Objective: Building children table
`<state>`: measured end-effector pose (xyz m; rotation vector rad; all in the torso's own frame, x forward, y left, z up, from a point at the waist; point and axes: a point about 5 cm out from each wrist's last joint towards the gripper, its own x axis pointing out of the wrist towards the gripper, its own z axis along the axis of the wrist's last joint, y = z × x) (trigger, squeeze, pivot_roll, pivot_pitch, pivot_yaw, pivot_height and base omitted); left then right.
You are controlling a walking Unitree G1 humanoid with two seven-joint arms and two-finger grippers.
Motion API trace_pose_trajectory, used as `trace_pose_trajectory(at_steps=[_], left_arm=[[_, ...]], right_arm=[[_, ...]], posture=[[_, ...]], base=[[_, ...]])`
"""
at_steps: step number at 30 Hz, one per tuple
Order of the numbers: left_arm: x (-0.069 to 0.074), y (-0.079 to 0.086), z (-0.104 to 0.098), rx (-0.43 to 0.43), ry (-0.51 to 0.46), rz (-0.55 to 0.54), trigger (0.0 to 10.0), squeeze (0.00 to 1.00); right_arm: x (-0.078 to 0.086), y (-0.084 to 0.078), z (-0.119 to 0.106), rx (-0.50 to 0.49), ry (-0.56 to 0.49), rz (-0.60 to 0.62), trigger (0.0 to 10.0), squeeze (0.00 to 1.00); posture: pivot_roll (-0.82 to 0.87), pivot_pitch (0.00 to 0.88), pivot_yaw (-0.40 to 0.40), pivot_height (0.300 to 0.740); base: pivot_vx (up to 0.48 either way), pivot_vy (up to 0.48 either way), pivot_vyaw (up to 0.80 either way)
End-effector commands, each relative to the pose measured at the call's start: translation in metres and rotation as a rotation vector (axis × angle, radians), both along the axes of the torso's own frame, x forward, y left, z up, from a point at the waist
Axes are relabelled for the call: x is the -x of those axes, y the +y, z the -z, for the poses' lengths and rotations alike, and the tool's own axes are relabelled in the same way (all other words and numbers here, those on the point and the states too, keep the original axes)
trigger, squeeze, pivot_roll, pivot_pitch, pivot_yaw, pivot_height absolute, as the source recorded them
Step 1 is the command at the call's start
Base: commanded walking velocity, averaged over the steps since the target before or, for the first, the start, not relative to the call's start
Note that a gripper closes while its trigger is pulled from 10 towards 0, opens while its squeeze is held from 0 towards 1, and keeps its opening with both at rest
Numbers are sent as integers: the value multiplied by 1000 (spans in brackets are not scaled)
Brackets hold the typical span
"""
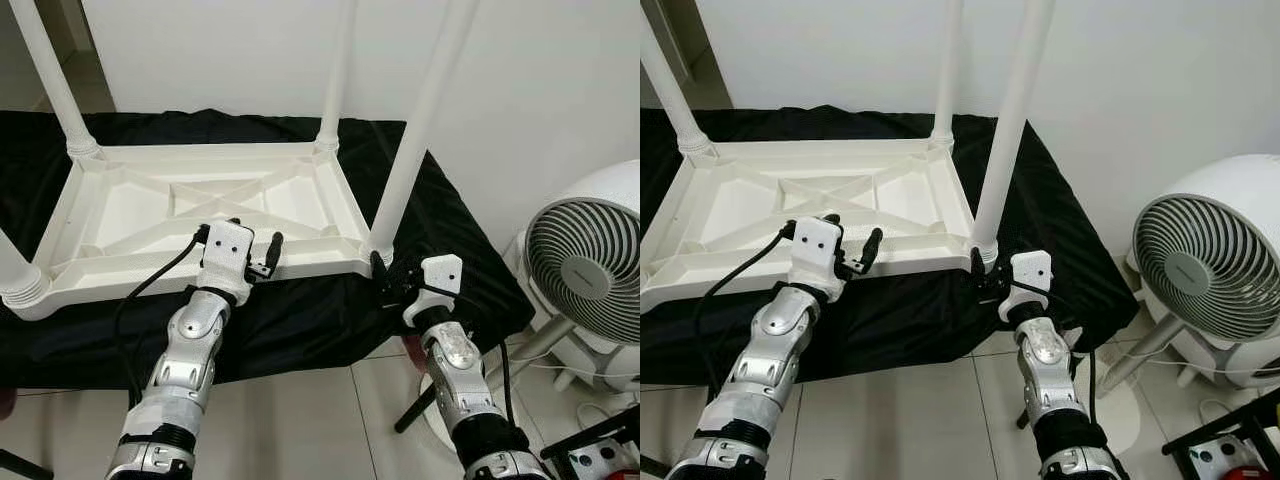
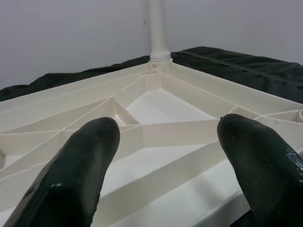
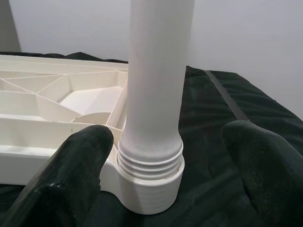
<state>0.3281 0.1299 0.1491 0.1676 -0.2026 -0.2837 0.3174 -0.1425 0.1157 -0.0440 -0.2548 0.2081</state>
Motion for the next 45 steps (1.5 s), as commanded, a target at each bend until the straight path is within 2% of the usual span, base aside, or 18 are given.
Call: trace_pose_trajectory(at_steps=[1,10,11,19,28,35,38,40,45], left_arm=[[-2,-3,-1,-14,11,36,10000,0],[-3,-6,0,-6,14,42,10000,0],[-3,-8,-1,-6,16,52,10000,0],[-5,-6,-5,-30,14,77,10000,0],[-5,-5,-5,-32,13,73,10000,0],[-6,-10,-3,12,24,62,10000,0],[-8,-18,1,16,35,78,10000,0],[-9,-31,1,23,38,115,10000,0],[-11,-39,-2,25,30,151,10000,0]], right_arm=[[1,1,3,-2,6,3,10000,0],[0,4,2,-3,0,0,10000,0],[-1,5,0,-2,-7,1,10000,0],[-2,11,1,-8,-16,2,10000,0],[-2,12,3,-8,-10,-3,10000,0],[-4,11,0,6,-17,-3,10000,0],[-4,8,-3,15,-31,12,10000,0],[-5,4,-6,21,-41,26,10000,0],[-4,1,-7,27,-46,36,10000,0]], posture=[[-5,0,-18,740],[-24,0,-6,740],[-26,0,21,740],[-19,0,48,740],[-14,0,28,740],[-53,0,13,740],[-87,0,22,740],[-128,0,32,740],[-138,0,29,740]], base=[[0,0,0],[0,0,0],[0,0,0],[0,0,0],[0,0,0],[0,0,0],[0,0,0],[0,0,0],[0,0,0]])
